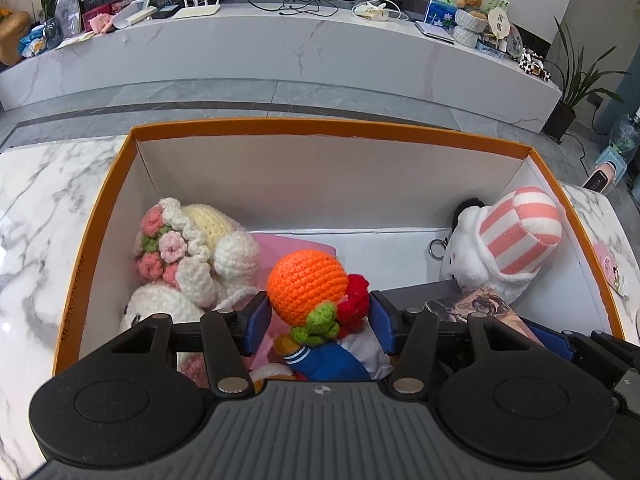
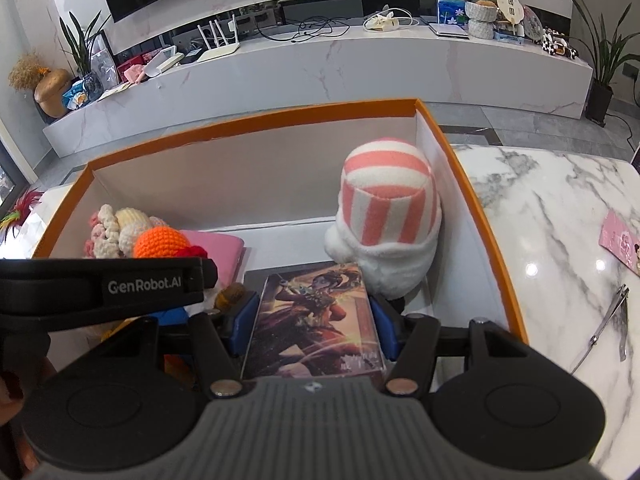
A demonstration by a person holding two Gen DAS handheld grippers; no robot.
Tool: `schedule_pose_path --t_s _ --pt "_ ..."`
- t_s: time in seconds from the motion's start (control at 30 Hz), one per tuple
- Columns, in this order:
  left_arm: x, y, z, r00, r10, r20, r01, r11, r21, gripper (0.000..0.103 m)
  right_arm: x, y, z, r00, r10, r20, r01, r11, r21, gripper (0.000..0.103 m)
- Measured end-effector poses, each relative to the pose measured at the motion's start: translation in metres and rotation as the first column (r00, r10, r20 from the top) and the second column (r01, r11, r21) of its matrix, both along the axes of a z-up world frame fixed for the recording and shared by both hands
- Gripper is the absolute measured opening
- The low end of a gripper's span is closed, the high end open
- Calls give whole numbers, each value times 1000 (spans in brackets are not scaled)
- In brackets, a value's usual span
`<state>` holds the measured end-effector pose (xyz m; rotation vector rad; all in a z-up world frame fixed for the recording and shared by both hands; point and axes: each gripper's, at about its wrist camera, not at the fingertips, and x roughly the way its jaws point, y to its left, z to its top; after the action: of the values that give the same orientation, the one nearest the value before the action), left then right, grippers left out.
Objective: Organize objects
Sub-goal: 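Lower the fruit and card box into the orange box and open both tools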
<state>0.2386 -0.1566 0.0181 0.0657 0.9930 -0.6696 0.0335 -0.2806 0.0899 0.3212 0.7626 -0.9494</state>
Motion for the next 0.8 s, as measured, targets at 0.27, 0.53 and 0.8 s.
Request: schedule_pose_path --t_s 0.27,0.53,0.8 --pt "-1 -2 0 1000 -4 -9 4 1000 21 64 3 2 -4 999 19 -39 -19 1000 -6 62" --pt "-4 -2 1 1000 -6 -4 6 1000 22 78 5 6 -3 998 28 -56 -30 999 -36 69" --pt "-7 -2 4 1000 -7 1 7 1000 19 80 8 11 0 996 58 -65 -62 995 -72 74"
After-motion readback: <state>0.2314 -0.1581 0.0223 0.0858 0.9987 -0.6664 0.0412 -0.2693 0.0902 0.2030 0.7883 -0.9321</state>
